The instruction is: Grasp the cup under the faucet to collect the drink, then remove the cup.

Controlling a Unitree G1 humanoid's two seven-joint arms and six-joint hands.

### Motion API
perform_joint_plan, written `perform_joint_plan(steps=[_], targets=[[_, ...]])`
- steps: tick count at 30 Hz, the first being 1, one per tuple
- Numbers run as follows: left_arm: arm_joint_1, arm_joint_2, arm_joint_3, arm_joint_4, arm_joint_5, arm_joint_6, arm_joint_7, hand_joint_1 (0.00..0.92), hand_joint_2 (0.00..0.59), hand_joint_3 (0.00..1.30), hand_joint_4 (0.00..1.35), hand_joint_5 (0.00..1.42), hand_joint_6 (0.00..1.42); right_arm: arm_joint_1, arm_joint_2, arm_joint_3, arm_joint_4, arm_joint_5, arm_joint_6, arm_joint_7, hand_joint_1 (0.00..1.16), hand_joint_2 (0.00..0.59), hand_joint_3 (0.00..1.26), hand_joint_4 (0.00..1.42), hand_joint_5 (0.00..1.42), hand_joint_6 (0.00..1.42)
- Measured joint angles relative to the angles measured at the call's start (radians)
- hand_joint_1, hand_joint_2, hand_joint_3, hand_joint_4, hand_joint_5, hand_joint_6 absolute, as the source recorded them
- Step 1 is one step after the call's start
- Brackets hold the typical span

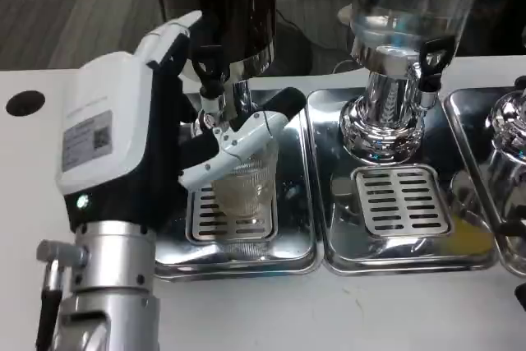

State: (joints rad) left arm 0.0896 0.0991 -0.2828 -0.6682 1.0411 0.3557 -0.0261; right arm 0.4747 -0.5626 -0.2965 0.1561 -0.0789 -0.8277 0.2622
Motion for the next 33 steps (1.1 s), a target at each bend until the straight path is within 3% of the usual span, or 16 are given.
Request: perform_joint_plan(steps=[12, 33], targets=[[-0.048, -0.027, 0.012, 0.036, 0.037, 0.017, -0.035, 0.093, 0.06, 0.29, 0.22, 0.81, 0.9, 0.004, 0.0, -0.014, 0.0, 0.017, -0.002, 0.001, 0.48, 0.347, 0.27, 0.1, 0.07, 0.0], [-0.063, -0.029, 0.031, 0.109, 0.035, 0.028, -0.05, 0.093, 0.061, 0.28, 0.21, 0.83, 0.91, 0.005, 0.0, -0.015, -0.005, 0.027, -0.003, 0.015, 0.48, 0.347, 0.27, 0.1, 0.07, 0.0]])
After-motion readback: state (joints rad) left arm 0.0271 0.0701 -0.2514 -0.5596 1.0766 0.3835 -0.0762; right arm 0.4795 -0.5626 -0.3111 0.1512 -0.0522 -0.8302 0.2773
